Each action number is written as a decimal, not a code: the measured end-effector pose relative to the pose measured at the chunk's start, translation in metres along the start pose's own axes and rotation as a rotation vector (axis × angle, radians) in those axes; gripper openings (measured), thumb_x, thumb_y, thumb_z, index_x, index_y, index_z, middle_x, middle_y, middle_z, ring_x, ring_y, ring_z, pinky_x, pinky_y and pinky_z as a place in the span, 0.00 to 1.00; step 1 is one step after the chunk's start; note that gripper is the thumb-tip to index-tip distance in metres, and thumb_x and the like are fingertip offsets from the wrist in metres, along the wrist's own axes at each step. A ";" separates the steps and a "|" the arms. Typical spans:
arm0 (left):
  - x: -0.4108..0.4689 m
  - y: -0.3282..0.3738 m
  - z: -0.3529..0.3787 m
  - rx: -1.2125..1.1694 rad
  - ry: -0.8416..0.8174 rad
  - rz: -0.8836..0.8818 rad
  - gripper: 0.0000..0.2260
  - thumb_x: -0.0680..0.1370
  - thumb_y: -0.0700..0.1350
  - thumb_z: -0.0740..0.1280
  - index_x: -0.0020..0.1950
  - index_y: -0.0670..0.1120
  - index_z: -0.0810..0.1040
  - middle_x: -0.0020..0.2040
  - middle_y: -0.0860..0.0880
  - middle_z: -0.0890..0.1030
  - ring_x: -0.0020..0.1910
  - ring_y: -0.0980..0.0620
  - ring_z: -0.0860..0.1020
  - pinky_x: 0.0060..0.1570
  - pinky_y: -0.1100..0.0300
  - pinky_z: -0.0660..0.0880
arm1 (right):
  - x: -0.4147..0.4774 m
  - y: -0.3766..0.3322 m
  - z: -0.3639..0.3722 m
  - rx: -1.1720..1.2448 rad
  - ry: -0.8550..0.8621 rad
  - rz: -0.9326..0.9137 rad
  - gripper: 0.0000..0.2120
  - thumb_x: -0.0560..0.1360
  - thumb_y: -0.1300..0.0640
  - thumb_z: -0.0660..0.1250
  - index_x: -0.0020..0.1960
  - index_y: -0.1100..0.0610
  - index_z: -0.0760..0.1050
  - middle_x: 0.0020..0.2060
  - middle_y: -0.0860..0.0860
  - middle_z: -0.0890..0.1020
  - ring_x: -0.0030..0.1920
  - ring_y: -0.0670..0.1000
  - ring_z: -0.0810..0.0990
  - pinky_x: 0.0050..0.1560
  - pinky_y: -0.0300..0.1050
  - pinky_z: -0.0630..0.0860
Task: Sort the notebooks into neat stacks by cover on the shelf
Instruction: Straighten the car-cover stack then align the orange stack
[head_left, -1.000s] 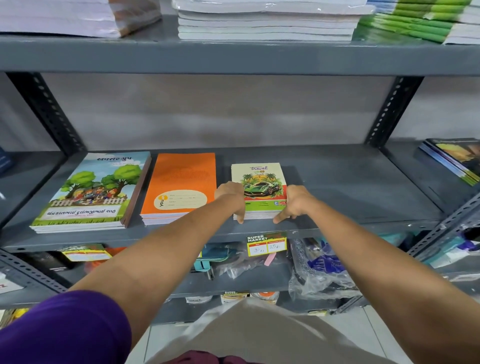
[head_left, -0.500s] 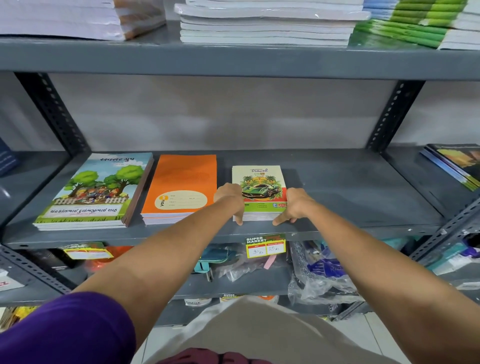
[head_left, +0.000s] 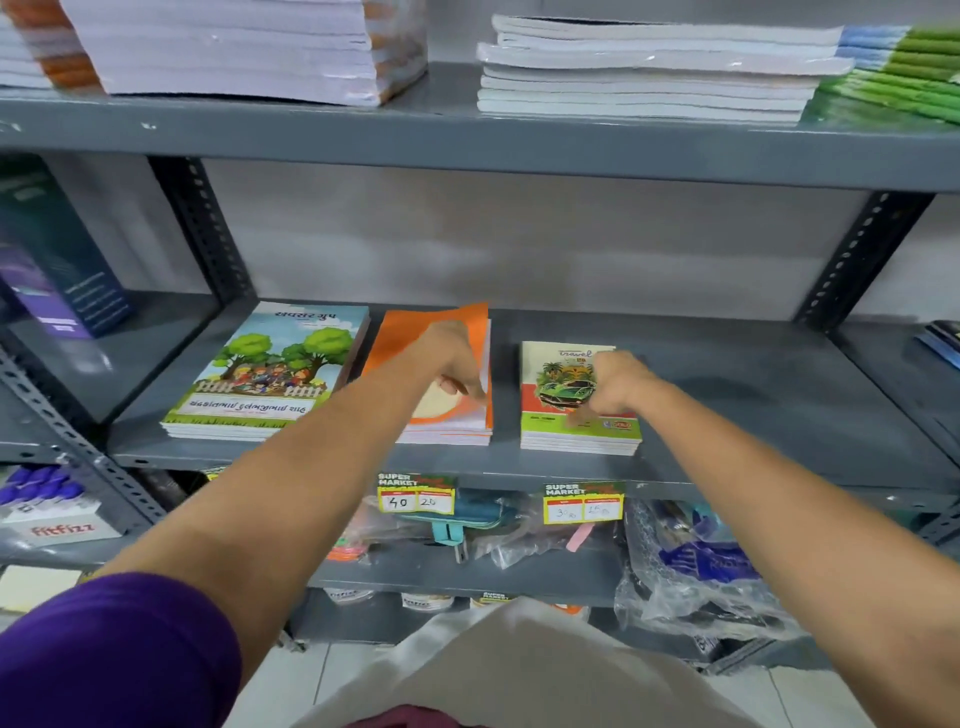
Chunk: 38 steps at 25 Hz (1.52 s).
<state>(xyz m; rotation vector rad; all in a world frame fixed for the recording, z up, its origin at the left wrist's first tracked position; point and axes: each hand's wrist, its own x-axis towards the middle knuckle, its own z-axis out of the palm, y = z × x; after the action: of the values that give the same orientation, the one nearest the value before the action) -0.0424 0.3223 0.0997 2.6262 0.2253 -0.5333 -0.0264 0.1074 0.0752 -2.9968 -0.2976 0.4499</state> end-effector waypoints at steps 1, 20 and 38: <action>-0.004 -0.006 -0.005 -0.130 -0.010 0.033 0.09 0.68 0.41 0.79 0.41 0.42 0.81 0.34 0.49 0.82 0.30 0.56 0.80 0.30 0.67 0.78 | 0.001 -0.017 0.004 -0.002 0.003 -0.026 0.32 0.58 0.39 0.80 0.51 0.58 0.74 0.49 0.53 0.80 0.46 0.54 0.76 0.48 0.44 0.75; -0.014 -0.122 -0.010 0.398 0.008 -0.123 0.40 0.59 0.56 0.82 0.64 0.40 0.71 0.59 0.46 0.78 0.57 0.45 0.79 0.56 0.53 0.77 | 0.022 -0.128 0.049 0.005 -0.170 0.006 0.43 0.58 0.39 0.80 0.65 0.61 0.71 0.60 0.56 0.78 0.58 0.57 0.78 0.55 0.47 0.76; -0.009 -0.142 0.003 0.259 0.105 -0.013 0.35 0.61 0.52 0.82 0.62 0.41 0.72 0.57 0.45 0.78 0.56 0.46 0.78 0.52 0.57 0.75 | 0.014 -0.132 0.053 0.113 -0.180 0.056 0.25 0.63 0.49 0.81 0.49 0.59 0.72 0.47 0.54 0.83 0.29 0.49 0.80 0.24 0.39 0.69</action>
<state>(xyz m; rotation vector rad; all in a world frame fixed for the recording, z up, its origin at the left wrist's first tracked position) -0.0854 0.4461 0.0449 2.9099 0.2195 -0.4560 -0.0530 0.2426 0.0369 -2.8651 -0.1957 0.7195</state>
